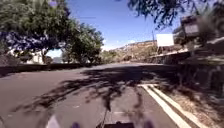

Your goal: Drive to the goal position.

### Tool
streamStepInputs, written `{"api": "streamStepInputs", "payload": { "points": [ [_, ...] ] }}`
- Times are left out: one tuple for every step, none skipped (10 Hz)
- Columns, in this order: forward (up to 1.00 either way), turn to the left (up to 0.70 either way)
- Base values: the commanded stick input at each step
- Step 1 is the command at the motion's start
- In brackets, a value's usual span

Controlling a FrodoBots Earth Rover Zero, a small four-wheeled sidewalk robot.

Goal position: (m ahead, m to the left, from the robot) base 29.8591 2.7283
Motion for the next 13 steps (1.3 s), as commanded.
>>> {"api": "streamStepInputs", "payload": {
  "points": [
    [1.0,0.0],
    [1.0,0.0],
    [1.0,0.0],
    [1.0,0.0],
    [1.0,0.0],
    [1.0,0.0],
    [1.0,0.0],
    [1.0,0.0],
    [1.0,0.0],
    [1.0,0.0],
    [1.0,0.0],
    [1.0,0.0],
    [1.0,0.0]
  ]
}}
